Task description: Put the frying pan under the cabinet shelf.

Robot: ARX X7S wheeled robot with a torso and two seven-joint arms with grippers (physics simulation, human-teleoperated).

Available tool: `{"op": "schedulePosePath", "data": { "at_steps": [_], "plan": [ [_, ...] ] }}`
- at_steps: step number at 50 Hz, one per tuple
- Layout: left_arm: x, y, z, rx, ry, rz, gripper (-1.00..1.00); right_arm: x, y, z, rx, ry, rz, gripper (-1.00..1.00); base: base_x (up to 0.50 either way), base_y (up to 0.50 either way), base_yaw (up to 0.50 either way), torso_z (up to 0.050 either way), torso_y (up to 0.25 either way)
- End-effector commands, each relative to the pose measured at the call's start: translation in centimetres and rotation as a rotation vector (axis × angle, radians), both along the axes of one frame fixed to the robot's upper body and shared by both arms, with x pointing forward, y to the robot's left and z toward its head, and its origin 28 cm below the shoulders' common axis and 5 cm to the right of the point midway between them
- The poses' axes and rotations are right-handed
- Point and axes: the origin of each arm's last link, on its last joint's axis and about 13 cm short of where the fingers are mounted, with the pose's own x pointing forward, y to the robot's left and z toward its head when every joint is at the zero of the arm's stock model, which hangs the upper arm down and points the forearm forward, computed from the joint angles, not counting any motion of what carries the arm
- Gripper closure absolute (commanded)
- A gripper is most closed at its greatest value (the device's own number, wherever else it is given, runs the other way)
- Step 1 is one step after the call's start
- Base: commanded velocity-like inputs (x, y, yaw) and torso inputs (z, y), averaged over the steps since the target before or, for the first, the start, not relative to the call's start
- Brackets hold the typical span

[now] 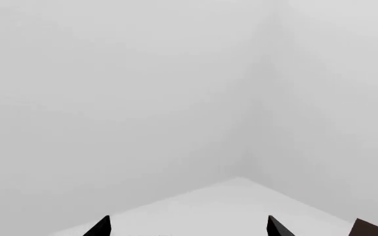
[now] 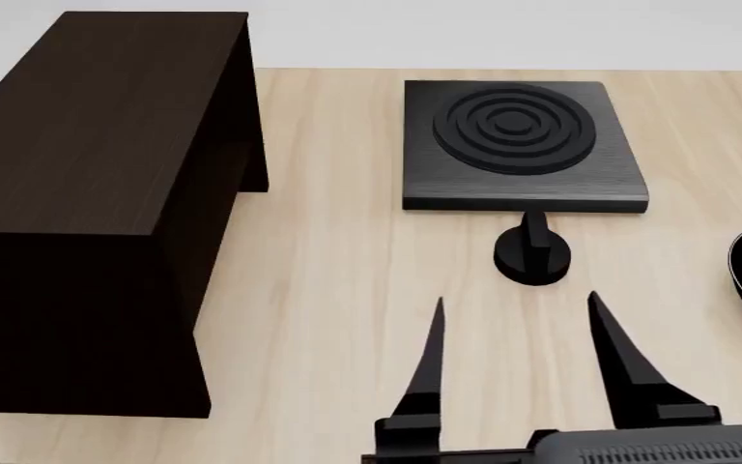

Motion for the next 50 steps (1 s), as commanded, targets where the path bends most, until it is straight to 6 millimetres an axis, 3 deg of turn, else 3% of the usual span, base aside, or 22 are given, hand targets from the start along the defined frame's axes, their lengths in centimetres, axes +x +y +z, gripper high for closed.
{"op": "schedulePosePath", "data": {
  "at_steps": [1,32,50],
  "plan": [
    [-0.7,1.1,0.1,-0.026,-0.011,0.072,-1.00,0.0,-0.1,0.1,0.007,-0.006,-0.003,-1.00,0.00,0.00,0.00,0.000,0.000],
    [-3.0,3.9,0.0,-0.093,-0.055,0.205,-1.00,-0.1,-0.1,0.1,0.013,-0.019,-0.031,-1.00,0.00,0.00,0.00,0.000,0.000],
    [-3.2,4.0,0.0,-0.093,-0.072,0.211,-1.00,-0.2,0.0,0.3,0.012,-0.028,-0.013,-1.00,0.05,0.00,0.00,0.000,0.000]
  ]
}}
